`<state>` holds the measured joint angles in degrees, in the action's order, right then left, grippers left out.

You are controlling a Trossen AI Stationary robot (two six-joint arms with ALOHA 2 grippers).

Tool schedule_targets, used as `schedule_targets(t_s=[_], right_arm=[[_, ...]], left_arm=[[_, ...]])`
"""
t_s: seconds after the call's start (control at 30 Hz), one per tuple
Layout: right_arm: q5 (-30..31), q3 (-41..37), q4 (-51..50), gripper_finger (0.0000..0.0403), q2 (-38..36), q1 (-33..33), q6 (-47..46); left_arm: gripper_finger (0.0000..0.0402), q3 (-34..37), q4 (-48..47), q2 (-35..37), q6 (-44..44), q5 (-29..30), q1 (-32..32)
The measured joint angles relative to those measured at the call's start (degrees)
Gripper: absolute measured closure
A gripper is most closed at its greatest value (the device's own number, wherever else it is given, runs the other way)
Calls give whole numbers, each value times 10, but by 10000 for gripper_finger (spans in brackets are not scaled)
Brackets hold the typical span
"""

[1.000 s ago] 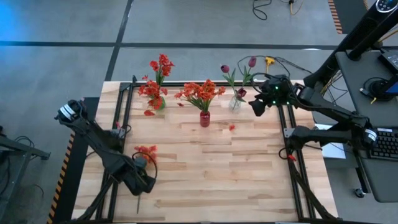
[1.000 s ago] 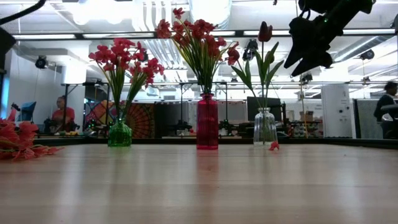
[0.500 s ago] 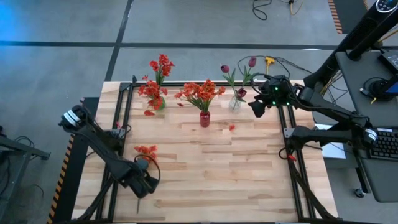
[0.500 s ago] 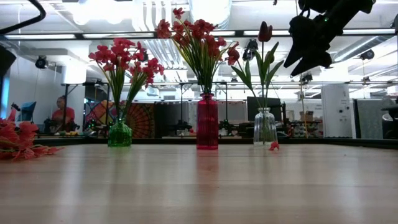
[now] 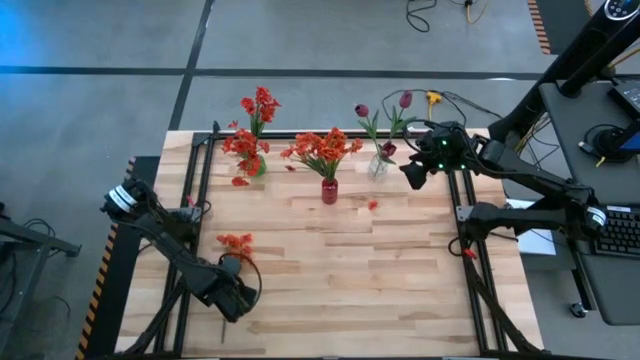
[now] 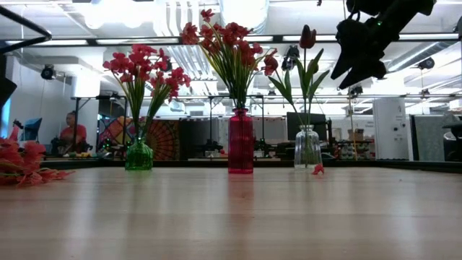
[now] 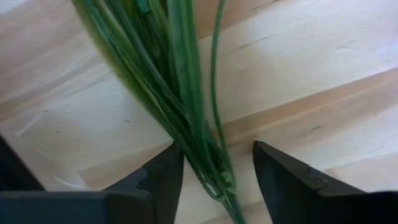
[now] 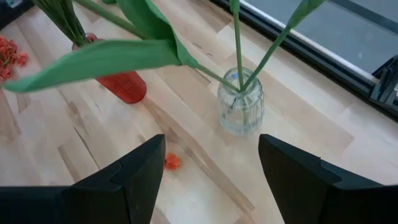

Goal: Sort flowers into vase by color
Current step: Put the orange flowers into the red vase

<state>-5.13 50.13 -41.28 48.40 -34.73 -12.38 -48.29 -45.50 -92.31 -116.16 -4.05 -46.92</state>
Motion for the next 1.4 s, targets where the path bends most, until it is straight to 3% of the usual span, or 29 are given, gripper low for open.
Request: schedule_targets(t_s=[0.47, 0.83, 1.0, 1.2, 1.4], right_arm=[[0, 0, -55, 158, -14, 0, -12], [-43, 0, -63, 164, -108, 7, -28], [-44, -8, -52, 163, -132, 36, -41], [-45, -21, 10, 168, -138, 88, -62], [-43, -32, 75, 168, -126, 154, -63]], left_arm=[[387, 0, 1, 3, 13, 16, 0], [395, -106, -5, 16, 177, 194, 0], [396, -172, -9, 16, 310, 301, 0], [397, -257, 21, 16, 550, 400, 11], [397, -303, 93, 17, 830, 411, 37]])
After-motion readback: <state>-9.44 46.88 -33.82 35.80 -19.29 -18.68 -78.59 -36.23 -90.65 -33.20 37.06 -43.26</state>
